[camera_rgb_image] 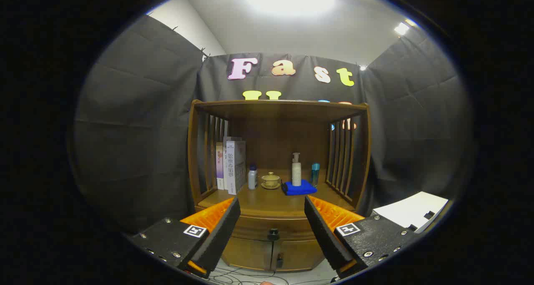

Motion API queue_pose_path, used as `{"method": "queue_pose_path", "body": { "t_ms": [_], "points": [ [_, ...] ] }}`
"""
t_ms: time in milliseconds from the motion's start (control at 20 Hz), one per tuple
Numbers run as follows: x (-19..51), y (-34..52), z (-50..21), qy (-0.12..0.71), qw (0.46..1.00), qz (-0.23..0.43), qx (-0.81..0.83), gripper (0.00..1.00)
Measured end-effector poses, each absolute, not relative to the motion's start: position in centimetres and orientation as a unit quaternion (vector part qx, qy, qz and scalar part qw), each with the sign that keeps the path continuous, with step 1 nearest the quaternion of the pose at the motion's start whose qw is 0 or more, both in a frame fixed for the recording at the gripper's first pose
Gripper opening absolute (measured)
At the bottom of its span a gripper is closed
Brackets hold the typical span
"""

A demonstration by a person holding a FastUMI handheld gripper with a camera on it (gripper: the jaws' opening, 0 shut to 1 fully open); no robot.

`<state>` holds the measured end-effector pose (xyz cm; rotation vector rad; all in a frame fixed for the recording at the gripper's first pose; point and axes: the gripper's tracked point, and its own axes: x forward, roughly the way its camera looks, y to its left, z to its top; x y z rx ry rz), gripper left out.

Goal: Pull open the drawer, take out the items inside it, and place them on the countertop above the cabinet.

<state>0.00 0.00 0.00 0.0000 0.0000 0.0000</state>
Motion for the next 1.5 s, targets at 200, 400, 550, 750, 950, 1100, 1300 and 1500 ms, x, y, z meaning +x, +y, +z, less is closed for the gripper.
{"method": "queue_pose_path", "body": {
  "t_ms": [200,400,550,750,950,1100,1300,1500],
  "points": [
    [0.1,0.2,-0.4,0.005,1.000,0.002,-0.001,0.96],
    [0.1,0.0,-0.6,0.009,1.000,-0.003,-0.002,0.97],
    [0.1,-0.2,-0.5,0.008,1.000,-0.006,0.001,0.97],
    [0.3,-0.4,-0.8,0.010,1.000,-0.007,0.007,0.96],
    [0.4,0.0,-1.2,0.008,1.000,0.007,0.020,0.97],
    [0.8,-0.3,-2.5,0.018,0.999,0.004,0.026,0.97],
    [1.4,0.1,-3.6,0.021,0.999,0.024,0.003,0.97],
    [2.2,0.9,-4.6,0.017,0.999,0.036,-0.028,0.97]
  ]
}}
